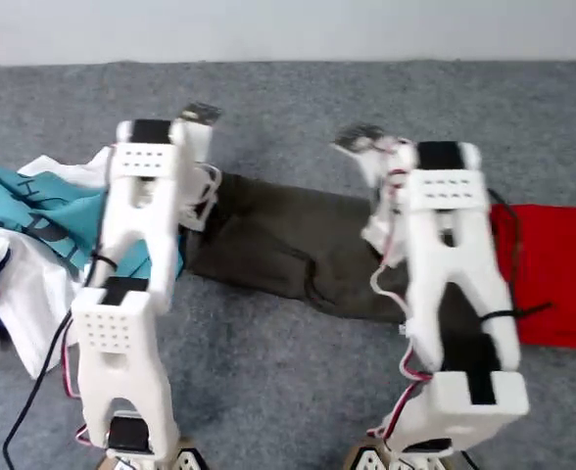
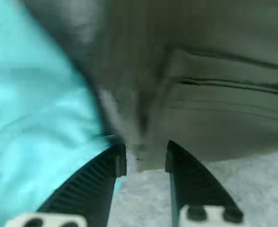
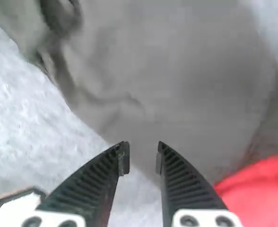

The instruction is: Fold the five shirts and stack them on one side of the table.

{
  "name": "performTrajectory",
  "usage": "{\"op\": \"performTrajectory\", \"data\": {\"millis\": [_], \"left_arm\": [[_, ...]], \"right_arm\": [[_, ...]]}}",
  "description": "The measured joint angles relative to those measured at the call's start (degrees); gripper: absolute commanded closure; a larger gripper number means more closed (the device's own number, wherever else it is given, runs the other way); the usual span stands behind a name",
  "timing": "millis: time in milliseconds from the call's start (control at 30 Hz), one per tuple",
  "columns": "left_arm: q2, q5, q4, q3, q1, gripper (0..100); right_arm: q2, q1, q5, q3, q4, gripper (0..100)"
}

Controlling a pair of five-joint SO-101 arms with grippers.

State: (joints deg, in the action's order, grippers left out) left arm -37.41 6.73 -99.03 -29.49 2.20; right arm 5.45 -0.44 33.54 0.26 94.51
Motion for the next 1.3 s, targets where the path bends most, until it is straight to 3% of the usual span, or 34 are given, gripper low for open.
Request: {"op": "performTrajectory", "data": {"millis": [200,533,1300], "left_arm": [[0.0,0.0,0.1,3.1,6.2,85],[0.0,0.0,0.0,5.2,6.5,85],[0.0,-0.1,-0.2,5.3,6.5,85]], "right_arm": [[0.0,10.7,-0.4,14.0,-5.9,88.7],[0.0,23.7,-0.4,22.6,-16.1,88.7],[0.0,27.7,-0.4,22.9,-23.0,88.2]]}}
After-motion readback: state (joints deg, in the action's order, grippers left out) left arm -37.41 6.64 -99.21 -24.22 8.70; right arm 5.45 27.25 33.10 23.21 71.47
